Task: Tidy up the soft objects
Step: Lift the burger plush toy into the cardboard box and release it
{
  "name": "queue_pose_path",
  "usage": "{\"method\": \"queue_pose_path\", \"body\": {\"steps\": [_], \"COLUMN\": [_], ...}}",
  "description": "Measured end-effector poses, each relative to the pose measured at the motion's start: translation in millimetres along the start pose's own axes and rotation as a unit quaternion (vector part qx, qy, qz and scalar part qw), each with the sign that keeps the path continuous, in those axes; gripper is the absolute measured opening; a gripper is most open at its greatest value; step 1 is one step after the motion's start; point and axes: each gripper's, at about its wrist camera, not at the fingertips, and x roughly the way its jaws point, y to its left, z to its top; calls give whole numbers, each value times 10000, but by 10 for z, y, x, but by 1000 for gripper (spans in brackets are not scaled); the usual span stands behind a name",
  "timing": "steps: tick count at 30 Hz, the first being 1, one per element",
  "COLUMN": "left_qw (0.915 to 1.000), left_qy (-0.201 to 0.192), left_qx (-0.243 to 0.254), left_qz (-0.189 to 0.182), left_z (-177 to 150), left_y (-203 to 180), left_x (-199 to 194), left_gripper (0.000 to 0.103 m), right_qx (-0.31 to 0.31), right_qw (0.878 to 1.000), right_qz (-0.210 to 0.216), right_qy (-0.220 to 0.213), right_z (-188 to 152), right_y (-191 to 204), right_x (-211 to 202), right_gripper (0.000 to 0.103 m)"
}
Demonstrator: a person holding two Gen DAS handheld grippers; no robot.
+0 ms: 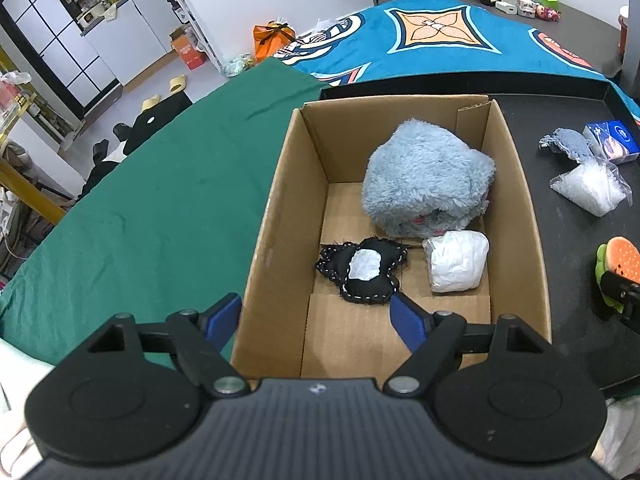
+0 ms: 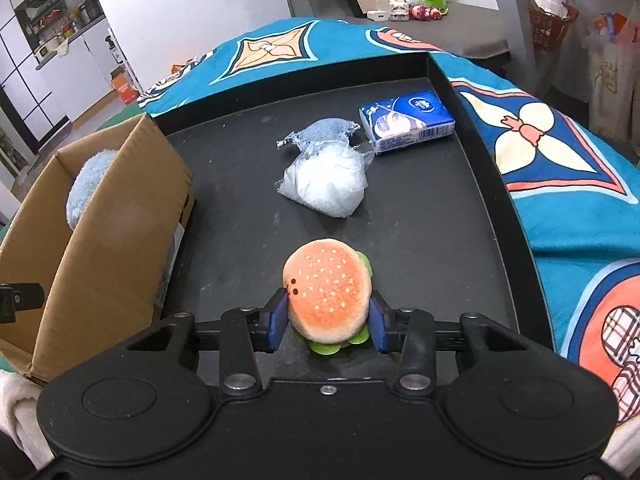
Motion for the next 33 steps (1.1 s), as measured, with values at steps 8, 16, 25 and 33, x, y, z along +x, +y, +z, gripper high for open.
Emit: {"method": "queue_pose_path", "body": {"steps": [8, 16, 25, 33], "left_qw": [10000, 9999, 9991, 9977], "left_qy": [3, -58, -145, -225], "left_qx": [-1, -106, -334, -531], "left_qz": [-29, -94, -197, -363], "left_z": [-26, -33, -49, -111], "left_y": [17, 118, 276, 431], "left_x": [-11, -16, -42, -64], "left_gripper": [80, 80, 80, 80], "right_qx": [25, -6, -114, -288], "right_qw": [10000, 9996, 9987, 9972], "right_qz": [2, 15, 26, 159], "right_qy": [-71, -271, -487, -672], "right_z": [30, 116, 221, 284], "right_y": [-6, 33, 160, 365], "right_x": [-82, -213, -396, -601], "right_gripper": [40, 40, 40, 40]}}
